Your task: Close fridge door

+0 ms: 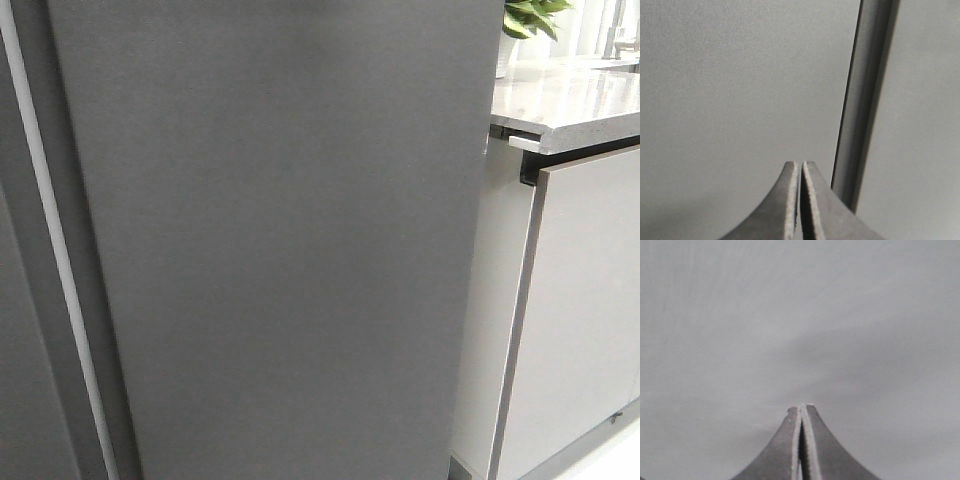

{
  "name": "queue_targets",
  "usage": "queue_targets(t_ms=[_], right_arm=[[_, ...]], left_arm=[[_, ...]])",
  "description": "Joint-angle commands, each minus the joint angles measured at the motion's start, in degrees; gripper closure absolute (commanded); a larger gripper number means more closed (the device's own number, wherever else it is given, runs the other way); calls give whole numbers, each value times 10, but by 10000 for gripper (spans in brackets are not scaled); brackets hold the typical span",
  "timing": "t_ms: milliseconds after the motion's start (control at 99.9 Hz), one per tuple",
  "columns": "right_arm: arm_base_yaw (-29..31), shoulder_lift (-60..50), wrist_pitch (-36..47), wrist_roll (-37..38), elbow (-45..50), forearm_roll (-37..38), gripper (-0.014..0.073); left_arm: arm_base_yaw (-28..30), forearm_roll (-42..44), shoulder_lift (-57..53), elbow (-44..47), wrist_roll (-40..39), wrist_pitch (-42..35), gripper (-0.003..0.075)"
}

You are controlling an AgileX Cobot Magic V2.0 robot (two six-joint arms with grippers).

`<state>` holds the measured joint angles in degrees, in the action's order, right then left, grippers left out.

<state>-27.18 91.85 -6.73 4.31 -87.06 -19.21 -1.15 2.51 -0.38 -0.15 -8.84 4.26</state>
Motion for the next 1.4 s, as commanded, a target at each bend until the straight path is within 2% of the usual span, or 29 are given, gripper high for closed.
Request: queue_targets(t_ms=[0, 490, 941, 1061, 1261, 1391], right_arm=[[22, -71, 44, -6, 25, 30, 665], [156, -417, 43, -6, 309, 133, 665], [242, -772, 49, -6, 667, 138, 665], [265, -840, 51, -6, 747, 138, 665], [270, -905, 54, -6, 826, 138, 665], [270, -936, 91, -6, 873, 159, 665]], left_arm=[[-1, -4, -13, 23, -1, -48, 740], [-1, -4, -13, 23, -1, -48, 740], [-1, -4, -13, 23, -1, -48, 740], [-1, -4, -13, 23, -1, -48, 740], [-1, -4, -13, 23, -1, -48, 740], [-1, -4, -13, 23, -1, -48, 740]])
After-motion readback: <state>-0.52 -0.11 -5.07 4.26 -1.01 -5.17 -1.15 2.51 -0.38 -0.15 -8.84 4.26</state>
